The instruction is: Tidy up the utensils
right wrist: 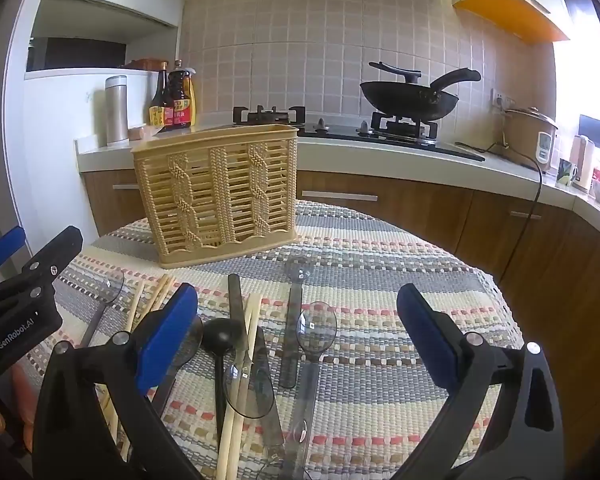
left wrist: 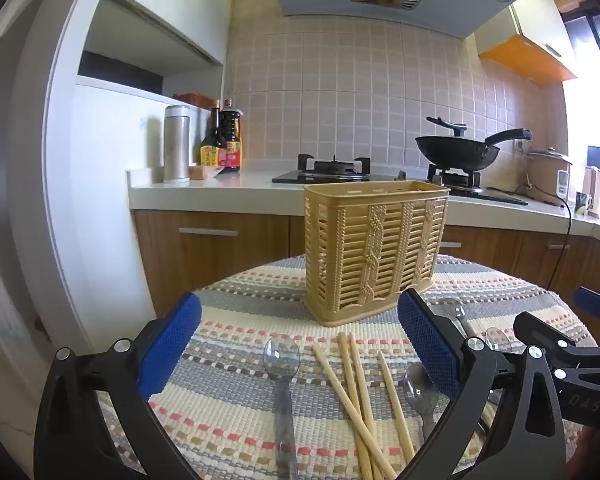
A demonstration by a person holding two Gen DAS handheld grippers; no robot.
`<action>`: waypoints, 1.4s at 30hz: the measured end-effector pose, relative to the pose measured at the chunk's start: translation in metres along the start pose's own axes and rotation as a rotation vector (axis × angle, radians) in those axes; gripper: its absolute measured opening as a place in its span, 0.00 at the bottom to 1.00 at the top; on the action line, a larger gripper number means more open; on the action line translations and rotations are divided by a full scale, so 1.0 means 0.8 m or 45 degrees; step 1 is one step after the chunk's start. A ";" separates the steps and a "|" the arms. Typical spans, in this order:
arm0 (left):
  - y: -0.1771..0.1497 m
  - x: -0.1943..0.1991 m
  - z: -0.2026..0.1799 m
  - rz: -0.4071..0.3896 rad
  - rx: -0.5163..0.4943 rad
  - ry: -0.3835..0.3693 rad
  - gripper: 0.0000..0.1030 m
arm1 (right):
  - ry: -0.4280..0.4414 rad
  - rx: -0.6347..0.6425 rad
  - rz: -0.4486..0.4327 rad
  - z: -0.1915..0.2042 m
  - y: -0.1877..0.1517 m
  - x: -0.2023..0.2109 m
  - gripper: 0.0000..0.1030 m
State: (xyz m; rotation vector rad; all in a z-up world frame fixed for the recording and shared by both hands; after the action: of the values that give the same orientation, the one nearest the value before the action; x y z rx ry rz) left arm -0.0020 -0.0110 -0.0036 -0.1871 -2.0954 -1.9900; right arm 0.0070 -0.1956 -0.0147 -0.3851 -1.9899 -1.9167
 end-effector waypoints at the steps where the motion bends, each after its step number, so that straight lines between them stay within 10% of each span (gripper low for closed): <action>1: 0.000 0.000 0.000 0.000 -0.001 0.000 0.93 | 0.001 -0.002 0.001 0.000 0.000 -0.001 0.92; 42: 0.001 -0.001 0.000 0.004 0.002 0.003 0.93 | 0.005 0.017 0.007 0.002 -0.003 -0.003 0.92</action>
State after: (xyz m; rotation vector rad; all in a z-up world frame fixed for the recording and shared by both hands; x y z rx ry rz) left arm -0.0012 -0.0110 -0.0027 -0.1875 -2.0937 -1.9858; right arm 0.0085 -0.1944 -0.0177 -0.3833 -1.9959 -1.8985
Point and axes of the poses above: each gripper's, at about its wrist camera, not at the fingertips, and x roughly against the way its jaws point, z to its left, y to its top, the point moved 3 cm from there along -x, roughly the way its jaws point, and after that the axes turned 1 degree about x, right-handed, at the moved point
